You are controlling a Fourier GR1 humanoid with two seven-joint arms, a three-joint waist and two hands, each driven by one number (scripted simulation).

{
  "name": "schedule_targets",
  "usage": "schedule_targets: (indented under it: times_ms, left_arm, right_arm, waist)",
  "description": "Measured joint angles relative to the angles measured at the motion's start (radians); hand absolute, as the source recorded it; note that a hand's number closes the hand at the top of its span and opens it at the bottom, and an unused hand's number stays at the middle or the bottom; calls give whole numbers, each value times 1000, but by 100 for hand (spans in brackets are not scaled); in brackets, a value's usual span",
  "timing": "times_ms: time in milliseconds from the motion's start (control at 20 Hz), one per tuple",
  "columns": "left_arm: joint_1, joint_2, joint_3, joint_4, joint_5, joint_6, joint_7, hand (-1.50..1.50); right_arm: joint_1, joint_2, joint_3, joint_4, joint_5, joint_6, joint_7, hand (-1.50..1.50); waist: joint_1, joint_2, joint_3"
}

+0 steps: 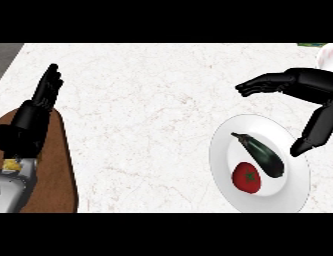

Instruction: Pick the eggplant from the plate and place it in the bowl

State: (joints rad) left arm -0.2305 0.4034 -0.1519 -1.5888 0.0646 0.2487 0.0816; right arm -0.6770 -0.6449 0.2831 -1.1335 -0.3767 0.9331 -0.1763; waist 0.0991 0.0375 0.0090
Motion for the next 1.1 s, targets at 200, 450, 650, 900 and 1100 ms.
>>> schedule_targets:
  times_ms: [200,450,650,900,1100]
  left_arm:
    - [-20,-8,-4,17,-15,12,15,0]
    - [-42,-21,-19,28,-36,23,35,0]
    - [-64,-31,-16,41,-44,33,48,0]
    - [-71,-33,-10,49,-49,35,61,0]
    - [-72,-36,-5,59,-59,40,59,0]
  right_arm:
    - [-86,-33,55,-30,108,24,-5,-150]
    - [-166,-28,169,-97,276,19,-24,-150]
    - [-202,-13,285,-134,395,6,-57,-150]
    - [-225,-6,424,-141,507,-32,-127,-150]
    - [-234,-13,540,-139,597,-90,-203,-150]
  waist:
    - [-2,-2,-2]
    - [-3,-5,-3]
    - [-11,-6,-4]
    - [-22,-10,-5]
    - [-29,-13,-6]
